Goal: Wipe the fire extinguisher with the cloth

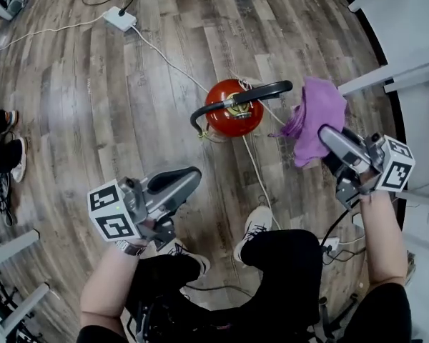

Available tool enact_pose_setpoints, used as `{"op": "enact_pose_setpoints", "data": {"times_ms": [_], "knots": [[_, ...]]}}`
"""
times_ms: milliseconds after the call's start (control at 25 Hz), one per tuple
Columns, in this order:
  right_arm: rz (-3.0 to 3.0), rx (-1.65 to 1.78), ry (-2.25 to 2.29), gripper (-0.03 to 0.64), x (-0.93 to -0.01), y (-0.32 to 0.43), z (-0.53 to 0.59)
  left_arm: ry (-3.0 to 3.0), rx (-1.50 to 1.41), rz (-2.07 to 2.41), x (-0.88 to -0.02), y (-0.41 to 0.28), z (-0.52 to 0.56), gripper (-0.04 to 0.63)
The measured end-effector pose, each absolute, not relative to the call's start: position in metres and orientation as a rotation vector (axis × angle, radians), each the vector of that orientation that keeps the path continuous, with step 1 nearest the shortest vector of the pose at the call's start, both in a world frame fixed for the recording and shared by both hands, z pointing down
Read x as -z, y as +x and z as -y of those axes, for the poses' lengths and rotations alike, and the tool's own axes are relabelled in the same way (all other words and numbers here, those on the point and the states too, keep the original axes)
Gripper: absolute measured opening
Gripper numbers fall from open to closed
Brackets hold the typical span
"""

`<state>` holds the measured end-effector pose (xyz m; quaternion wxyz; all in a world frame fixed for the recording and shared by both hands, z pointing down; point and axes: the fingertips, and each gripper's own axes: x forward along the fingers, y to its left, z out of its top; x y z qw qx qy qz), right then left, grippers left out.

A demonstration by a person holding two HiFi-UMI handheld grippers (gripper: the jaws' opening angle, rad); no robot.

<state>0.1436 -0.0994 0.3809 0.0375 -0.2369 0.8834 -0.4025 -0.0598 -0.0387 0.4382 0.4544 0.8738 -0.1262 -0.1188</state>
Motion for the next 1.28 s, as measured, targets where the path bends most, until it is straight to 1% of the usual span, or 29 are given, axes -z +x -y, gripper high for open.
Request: {"op": "enact_pose_setpoints", "data": {"times_ms": [320, 520, 720, 920, 1080, 1280], "knots": [[-2.453, 1.517, -0.678, 0.063, -0.240, 0.111, 0.034, 1.942, 0.156, 0.363, -0.331, -0.082, -0.049, -0.003], [-2.335, 1.622, -0.689, 0.063, -0.143, 0.077, -0.017, 1.864, 0.056, 0.161, -0.238, -0.073, -0.120, -0.003], [-2.238, 1.502, -0.836, 0.063, -0.055, 0.051, -0.045, 1.920, 0.055, 0.108, -0.149, -0.083, -0.125, -0.003], [-2.043, 1.389, -0.905, 0.063, 0.006, 0.028, -0.096, 1.994, 0.083, 0.056, -0.070, -0.110, -0.140, -0.003], [-1.995, 1.279, -0.961, 0.063, 0.045, 0.030, -0.136, 1.969, 0.083, -0.047, -0.036, -0.118, -0.169, -0.003], [-2.013, 1.246, -0.986, 0.063, 0.077, 0.028, -0.174, 1.930, 0.047, -0.120, -0.018, -0.113, -0.203, -0.003]]}}
